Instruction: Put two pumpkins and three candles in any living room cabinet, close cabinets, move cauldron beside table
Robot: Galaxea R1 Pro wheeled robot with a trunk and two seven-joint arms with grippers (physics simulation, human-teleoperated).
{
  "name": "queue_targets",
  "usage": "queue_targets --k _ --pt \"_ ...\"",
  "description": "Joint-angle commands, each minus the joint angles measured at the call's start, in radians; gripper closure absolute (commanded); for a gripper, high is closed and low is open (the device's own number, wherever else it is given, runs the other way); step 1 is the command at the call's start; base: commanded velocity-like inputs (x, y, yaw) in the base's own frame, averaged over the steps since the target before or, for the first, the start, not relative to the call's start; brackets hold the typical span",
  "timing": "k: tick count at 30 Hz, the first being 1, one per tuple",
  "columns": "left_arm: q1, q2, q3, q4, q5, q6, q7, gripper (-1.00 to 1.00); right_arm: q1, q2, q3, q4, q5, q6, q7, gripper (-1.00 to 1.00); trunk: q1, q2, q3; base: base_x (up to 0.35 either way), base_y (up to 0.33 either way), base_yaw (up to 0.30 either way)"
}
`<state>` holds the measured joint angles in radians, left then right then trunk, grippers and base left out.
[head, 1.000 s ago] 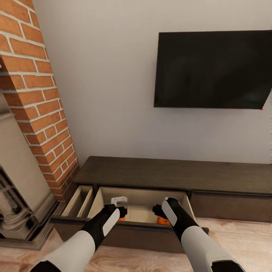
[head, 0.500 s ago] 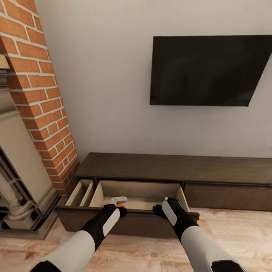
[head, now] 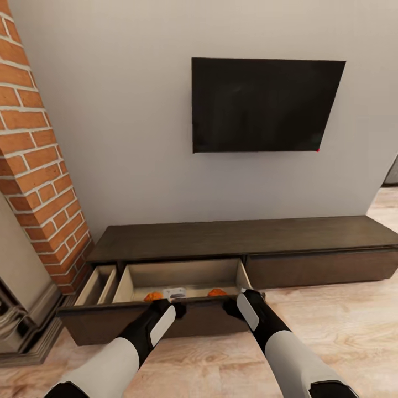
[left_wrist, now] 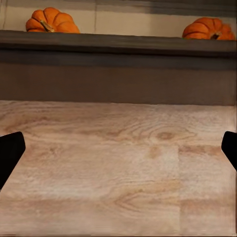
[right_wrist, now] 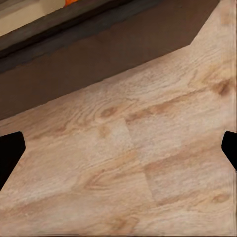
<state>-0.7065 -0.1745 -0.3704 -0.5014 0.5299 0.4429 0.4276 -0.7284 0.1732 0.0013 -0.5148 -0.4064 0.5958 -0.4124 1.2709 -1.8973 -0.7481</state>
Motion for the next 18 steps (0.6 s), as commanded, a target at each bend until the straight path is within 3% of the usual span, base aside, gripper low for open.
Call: queue_targets --k 1,11,18 --pt "-0.001 0.0 -0.003 -0.001 0.007 0.002 0.008 -1.0 0.0 0.0 0.001 -0.002 -0.009 0.002 -0.008 -1.0 -0.001 -0.001 -0.001 -0.272 0.042 -0.144" --pt "-0.001 0.0 -0.003 -0.001 0.007 -0.002 0.007 -1.0 0.0 0.001 0.002 -0.002 -0.008 0.002 -0.008 -1.0 -0.001 -0.001 0.0 -0.212 0.177 -0.025" --pt "-0.001 0.0 -0.004 0.0 0.007 -0.004 0.006 -1.0 0.0 0.001 0.002 -0.002 -0.008 0.002 -0.008 -1.0 -0.001 -0.001 0.0 -0.135 0.032 0.0"
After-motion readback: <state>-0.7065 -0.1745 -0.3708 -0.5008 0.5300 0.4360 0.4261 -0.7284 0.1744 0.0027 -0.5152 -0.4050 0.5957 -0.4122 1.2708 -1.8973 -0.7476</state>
